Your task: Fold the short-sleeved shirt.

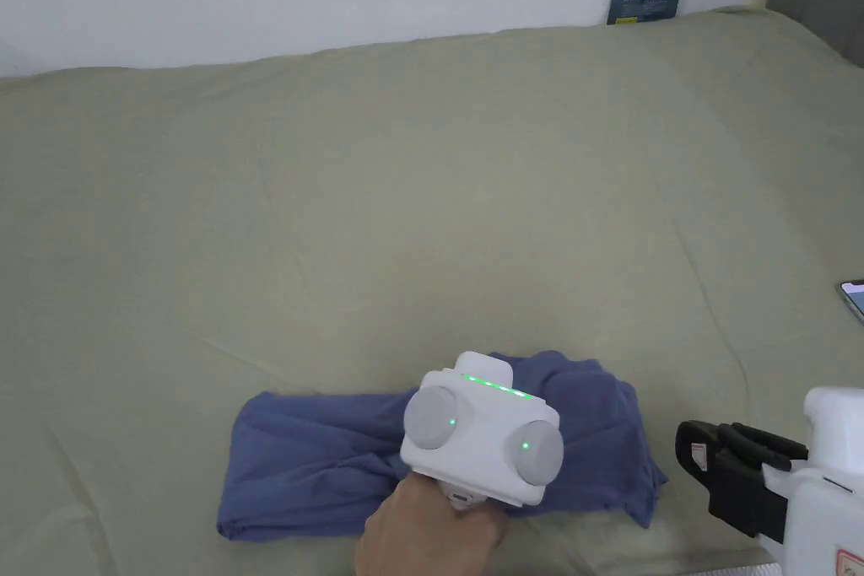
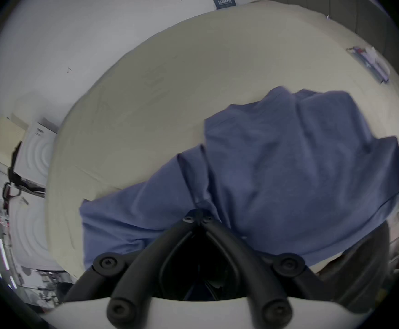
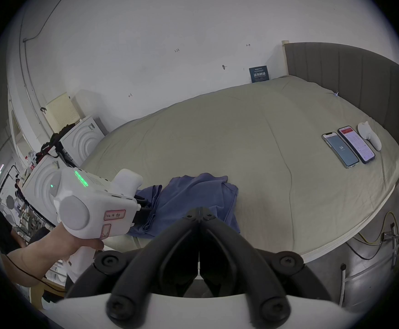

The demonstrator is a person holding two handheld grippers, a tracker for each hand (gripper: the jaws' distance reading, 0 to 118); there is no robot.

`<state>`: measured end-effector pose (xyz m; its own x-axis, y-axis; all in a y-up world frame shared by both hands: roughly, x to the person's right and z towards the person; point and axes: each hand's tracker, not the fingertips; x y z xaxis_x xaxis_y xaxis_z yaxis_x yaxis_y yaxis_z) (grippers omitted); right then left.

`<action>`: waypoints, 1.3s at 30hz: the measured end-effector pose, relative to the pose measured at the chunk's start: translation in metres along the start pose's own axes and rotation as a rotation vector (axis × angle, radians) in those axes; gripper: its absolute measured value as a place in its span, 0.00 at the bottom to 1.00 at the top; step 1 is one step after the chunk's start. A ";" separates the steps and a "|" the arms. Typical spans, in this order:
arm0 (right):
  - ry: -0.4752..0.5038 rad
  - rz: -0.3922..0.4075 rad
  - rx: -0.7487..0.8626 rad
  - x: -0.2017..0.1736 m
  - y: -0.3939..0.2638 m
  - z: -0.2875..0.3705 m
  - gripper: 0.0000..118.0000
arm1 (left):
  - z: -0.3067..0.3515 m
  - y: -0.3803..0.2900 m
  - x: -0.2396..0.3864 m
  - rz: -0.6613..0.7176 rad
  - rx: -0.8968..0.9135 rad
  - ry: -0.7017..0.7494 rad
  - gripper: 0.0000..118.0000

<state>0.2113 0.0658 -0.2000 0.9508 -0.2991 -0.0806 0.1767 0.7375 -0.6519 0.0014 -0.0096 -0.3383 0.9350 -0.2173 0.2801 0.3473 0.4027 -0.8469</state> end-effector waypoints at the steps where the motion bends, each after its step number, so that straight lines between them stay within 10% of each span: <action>1: 0.000 -0.001 -0.002 -0.001 0.000 0.000 0.00 | 0.005 -0.003 -0.012 0.053 0.044 -0.073 0.00; 6: -0.004 0.019 -0.019 -0.012 0.002 -0.003 0.00 | 0.029 -0.017 -0.109 0.347 0.051 -0.403 0.00; 19: 0.026 0.051 -0.078 -0.048 0.006 -0.034 0.00 | -0.005 -0.102 -0.326 0.739 0.091 -0.638 0.00; 20: 0.027 0.056 -0.083 -0.051 0.006 -0.036 0.00 | -0.009 -0.105 -0.326 0.752 0.084 -0.683 0.12; 22: 0.029 0.071 -0.091 -0.055 0.005 -0.039 0.00 | -0.022 -0.109 -0.326 0.749 0.083 -0.804 0.95; 23: 0.028 0.074 -0.092 -0.056 0.005 -0.040 0.00 | -0.030 -0.108 -0.323 0.728 0.054 -0.860 1.00; 37: 0.002 0.052 -0.111 -0.050 0.002 -0.040 0.00 | -0.093 -0.090 -0.275 0.767 0.018 -1.151 0.94; 38: 0.000 0.049 -0.109 -0.049 0.002 -0.039 0.00 | -0.090 -0.090 -0.274 0.736 0.007 -1.086 0.73; 39: 0.001 0.043 -0.107 -0.048 0.001 -0.037 0.00 | -0.093 -0.090 -0.269 0.706 -0.031 -0.968 0.09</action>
<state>0.1565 0.0586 -0.2250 0.9569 -0.2686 -0.1109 0.1072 0.6811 -0.7243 -0.2878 -0.0705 -0.3796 0.5888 0.8074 -0.0382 -0.2533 0.1395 -0.9573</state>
